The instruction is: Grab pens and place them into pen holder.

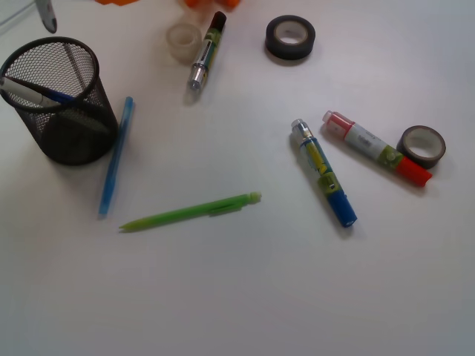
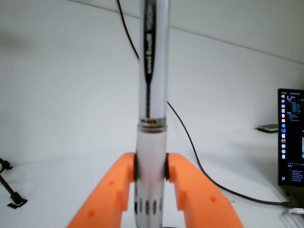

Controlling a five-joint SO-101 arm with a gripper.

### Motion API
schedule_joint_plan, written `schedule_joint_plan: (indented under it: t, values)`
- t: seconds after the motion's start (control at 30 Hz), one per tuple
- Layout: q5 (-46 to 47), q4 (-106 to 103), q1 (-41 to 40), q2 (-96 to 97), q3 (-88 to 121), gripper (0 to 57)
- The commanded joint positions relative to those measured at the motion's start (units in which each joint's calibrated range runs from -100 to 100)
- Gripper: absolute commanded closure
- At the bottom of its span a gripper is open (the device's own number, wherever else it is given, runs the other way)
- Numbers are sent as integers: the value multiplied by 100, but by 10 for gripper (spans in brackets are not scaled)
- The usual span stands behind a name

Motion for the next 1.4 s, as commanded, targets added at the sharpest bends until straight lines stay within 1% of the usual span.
schedule_joint_plan:
  t: [0.0,0.1,0.23,0.33,0.43,0.57,0.7,0.8,0.97,1.07,1.17,1.37]
  values:
    - [-49,-107,-69,224,-33,568]
    - [-151,-98,-69,402,76,559]
    - [-156,-98,-47,445,266,457]
    - [-142,-98,-32,419,248,406]
    - [-112,-98,-39,368,112,387]
    - [190,479,-144,-218,-205,384]
    - [830,2527,-615,-1281,-794,385]
    - [1651,4259,-1198,-1884,-1238,385]
    - [2911,7050,-2185,-1978,-2234,387]
    - [3385,8887,-2499,-1629,-3140,387]
    - [3668,10514,-2611,-907,-4290,387]
    - [4034,12780,-2716,946,-6827,388]
